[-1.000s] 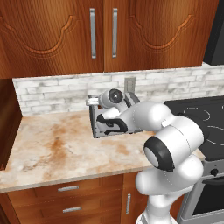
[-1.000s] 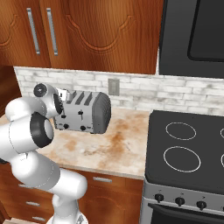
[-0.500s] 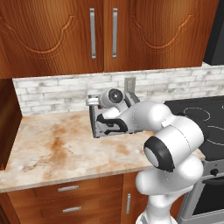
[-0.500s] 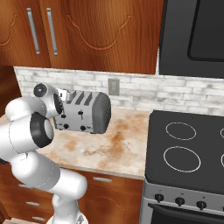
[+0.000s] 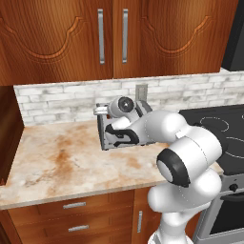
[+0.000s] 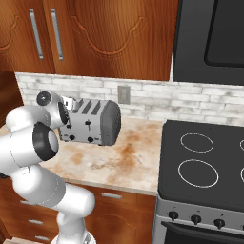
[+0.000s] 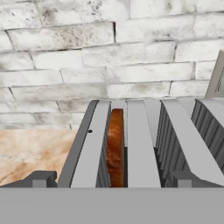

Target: Start the toaster. Once the lever pops up, take the bread to the plate on the dining counter.

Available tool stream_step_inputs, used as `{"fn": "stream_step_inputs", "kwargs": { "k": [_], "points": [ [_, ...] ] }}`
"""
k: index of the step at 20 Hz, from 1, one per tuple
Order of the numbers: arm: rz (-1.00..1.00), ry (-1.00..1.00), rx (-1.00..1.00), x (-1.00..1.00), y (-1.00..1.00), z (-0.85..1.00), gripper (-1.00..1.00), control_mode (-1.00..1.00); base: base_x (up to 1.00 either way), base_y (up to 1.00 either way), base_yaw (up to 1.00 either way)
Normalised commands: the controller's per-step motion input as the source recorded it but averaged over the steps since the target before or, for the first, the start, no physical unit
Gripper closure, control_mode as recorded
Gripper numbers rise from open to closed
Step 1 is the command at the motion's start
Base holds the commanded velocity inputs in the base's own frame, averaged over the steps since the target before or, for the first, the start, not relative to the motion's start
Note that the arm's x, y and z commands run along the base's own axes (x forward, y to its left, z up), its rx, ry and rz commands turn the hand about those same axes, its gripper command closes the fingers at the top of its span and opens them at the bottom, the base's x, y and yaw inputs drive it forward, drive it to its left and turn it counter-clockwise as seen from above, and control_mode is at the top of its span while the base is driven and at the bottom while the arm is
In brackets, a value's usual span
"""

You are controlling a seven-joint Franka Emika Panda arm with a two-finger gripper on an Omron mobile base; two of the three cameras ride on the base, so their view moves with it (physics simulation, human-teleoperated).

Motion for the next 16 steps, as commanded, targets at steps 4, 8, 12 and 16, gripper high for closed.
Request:
{"fn": "stream_step_inputs", "kwargs": {
  "k": [4, 8, 12, 16],
  "points": [
    [0.0, 0.0, 0.0, 0.0, 0.0, 0.0, -1.0, -1.0, 0.0, 0.0, 0.0],
    [0.0, 0.0, 0.0, 0.0, 0.0, 0.0, -1.0, -1.0, 0.0, 0.0, 0.0],
    [0.0, 0.0, 0.0, 0.0, 0.0, 0.0, -1.0, -1.0, 0.0, 0.0, 0.0],
    [0.0, 0.0, 0.0, 0.0, 0.0, 0.0, -1.0, -1.0, 0.0, 0.0, 0.0]
  ]
}}
